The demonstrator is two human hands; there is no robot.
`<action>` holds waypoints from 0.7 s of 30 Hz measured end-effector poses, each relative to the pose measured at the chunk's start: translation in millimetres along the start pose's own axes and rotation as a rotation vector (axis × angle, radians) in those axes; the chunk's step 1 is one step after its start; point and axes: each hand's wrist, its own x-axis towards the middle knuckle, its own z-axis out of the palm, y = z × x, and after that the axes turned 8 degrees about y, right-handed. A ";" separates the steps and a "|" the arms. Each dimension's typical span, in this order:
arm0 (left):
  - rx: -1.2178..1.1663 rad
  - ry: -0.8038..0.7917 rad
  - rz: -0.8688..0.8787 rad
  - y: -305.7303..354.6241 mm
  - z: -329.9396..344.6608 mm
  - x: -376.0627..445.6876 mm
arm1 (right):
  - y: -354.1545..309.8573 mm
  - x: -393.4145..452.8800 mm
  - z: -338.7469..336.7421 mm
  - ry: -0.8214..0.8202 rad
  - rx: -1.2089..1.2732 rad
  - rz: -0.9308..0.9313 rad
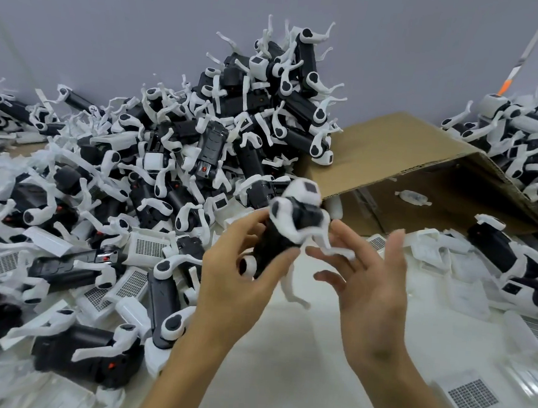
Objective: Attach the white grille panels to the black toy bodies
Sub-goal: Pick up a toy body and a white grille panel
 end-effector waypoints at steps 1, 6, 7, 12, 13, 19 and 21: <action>-0.150 -0.004 -0.182 4.0 1.0 -0.1 | 0.2 0.9 -1.8 -0.005 0.020 0.022; -0.678 0.062 -0.605 14.5 -0.7 6.4 | 10.7 -1.2 0.0 -0.126 -0.093 0.062; -0.710 0.079 -0.657 16.2 -0.9 7.4 | 12.1 -3.7 1.2 -0.183 -0.062 0.117; -0.853 0.077 -0.794 22.6 0.3 5.8 | 16.9 -15.8 19.0 -0.471 0.078 0.265; -0.843 0.084 -0.785 23.5 0.4 6.0 | 19.8 -17.5 20.4 -0.482 0.058 0.249; -0.701 -0.005 -0.743 30.9 5.7 -1.2 | 32.0 -29.7 15.7 -0.260 -0.246 -0.112; -0.686 -0.023 -0.742 32.3 8.0 -4.0 | 33.2 -27.2 17.1 -0.198 -0.267 -0.116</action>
